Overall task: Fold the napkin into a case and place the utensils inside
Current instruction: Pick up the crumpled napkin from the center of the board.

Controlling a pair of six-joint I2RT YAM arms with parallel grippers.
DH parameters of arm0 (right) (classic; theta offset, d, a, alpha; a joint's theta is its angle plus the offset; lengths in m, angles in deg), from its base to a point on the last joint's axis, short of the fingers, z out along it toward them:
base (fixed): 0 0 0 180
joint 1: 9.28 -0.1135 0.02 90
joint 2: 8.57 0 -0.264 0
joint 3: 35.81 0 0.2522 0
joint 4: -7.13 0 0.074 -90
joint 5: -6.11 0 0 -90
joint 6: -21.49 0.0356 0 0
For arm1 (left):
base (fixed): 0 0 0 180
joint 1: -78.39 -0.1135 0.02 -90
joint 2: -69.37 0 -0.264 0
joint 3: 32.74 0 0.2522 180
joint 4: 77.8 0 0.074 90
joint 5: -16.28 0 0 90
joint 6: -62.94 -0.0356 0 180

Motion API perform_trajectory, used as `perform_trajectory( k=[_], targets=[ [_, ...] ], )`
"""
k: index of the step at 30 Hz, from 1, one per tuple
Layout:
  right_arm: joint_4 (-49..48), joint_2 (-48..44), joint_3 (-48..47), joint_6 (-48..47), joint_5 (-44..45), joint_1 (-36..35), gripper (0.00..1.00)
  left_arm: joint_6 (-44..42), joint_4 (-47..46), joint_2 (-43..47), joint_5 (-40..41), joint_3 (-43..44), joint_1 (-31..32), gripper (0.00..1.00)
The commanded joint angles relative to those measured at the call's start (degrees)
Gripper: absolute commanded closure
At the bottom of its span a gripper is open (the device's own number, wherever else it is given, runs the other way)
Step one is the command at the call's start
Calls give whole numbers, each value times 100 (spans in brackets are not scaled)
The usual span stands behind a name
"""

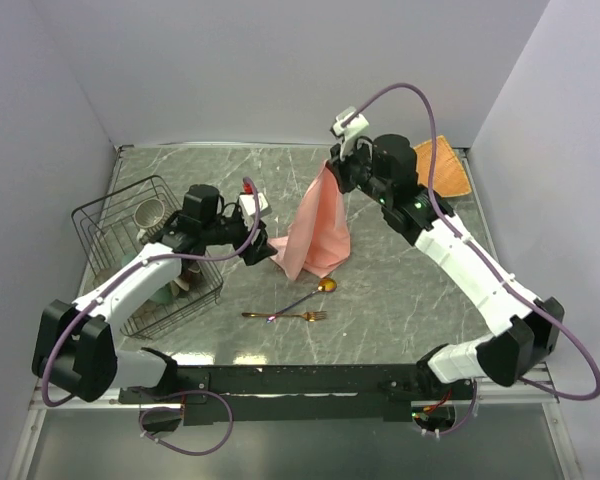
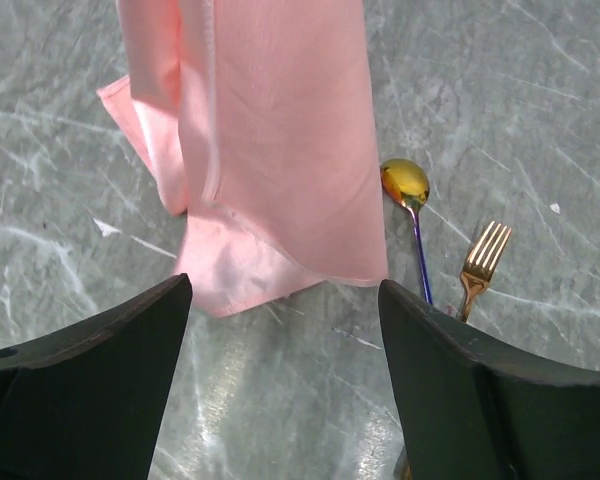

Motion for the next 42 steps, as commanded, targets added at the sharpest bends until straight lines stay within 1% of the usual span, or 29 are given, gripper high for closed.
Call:
perform_trajectory(
  k=[1,3,5,7,9,10,11,12,14,16,17,23,25,27,28,31,33,34,35,36,37,38,39,40,41,42],
  targets=[
    [-486,-587,322,-672,-846,-75,100,-917,658,-394,-992,622,-94,20],
    [-661,-806,602,-874,-1118,-93,100,-1102,965,-589,-1134,799,-111,21],
    [-872,-1034,805,-1163,-1347,-92,100,-1251,1055,-800,-1301,957,-146,21],
    [-943,-1202,1078,-1427,-1715,-119,100,-1400,1143,-862,-1424,1019,-164,20],
    [-935,-1439,1358,-1910,-1980,-128,100,-1716,1161,-845,-1600,1011,-164,17],
    [-943,-1527,1473,-2077,-2268,-136,100,-1831,1178,-819,-1653,993,-164,17],
    [-1030,-1711,1596,-2366,-2384,-136,100,-2041,1187,-801,-1766,993,-164,16],
    [-1084,-1808,1832,-2491,-2490,-136,100,-2138,1213,-792,-1820,1028,-164,15],
    [-1102,-1966,1992,-2815,-2701,-154,100,-2427,1432,-792,-1960,1107,-155,15],
    [-1006,-2020,2089,-2948,-2780,-198,100,-2622,1634,-809,-2163,1239,-120,13],
    [-1005,-2046,2089,-2993,-2816,-198,100,-2684,1696,-810,-2172,1265,-24,3],
    [-1058,-1915,1993,-2818,-2649,-215,100,-2404,1635,-1011,-2145,1467,372,3],
    [-1084,-1888,1931,-2800,-2588,-215,100,-2272,1478,-1064,-2102,1468,512,5],
    [-1128,-1888,1949,-2773,-2500,-215,100,-1964,1284,-1082,-2110,1424,583,8],
    [-1119,-1897,1957,-2782,-2473,-215,100,-1937,1327,-1108,-2128,1432,653,9],
    [-1137,-1897,1975,-2782,-2368,-215,100,-2042,1651,-1187,-2172,1459,820,16],
    [-1163,-1879,1966,-2756,-2280,-215,100,-2113,1819,-1205,-2154,1398,882,24],
    [-1198,-1862,1966,-2747,-2167,-215,100,-2052,1872,-1196,-2163,1336,908,27],
    [-1207,-1827,1940,-2712,-2122,-215,100,-2008,1881,-1179,-2137,1266,908,33],
    [-1225,-1809,1922,-2677,-2069,-215,100,-1938,1829,-1161,-2093,1109,908,36],
    [-1277,-1783,1914,-2642,-2017,-207,100,-1633,1733,-1118,-2032,1020,908,39],
    [-1277,-1757,1896,-2607,-1886,-207,100,-1447,1471,-1100,-1909,941,917,49],
    [-1277,-1748,1887,-2615,-1841,-207,100,-1245,1329,-1082,-1578,827,908,54],
    [-1286,-1739,1887,-2606,-1771,-198,100,-816,1197,-1038,-1426,791,874,59],
    [-1286,-1721,1896,-2598,-1648,-198,100,-595,1013,-1012,-1303,773,812,70],
    [-1286,-1704,1905,-2589,-1595,-189,100,-427,976,-977,-1293,756,733,76]
  ],
)
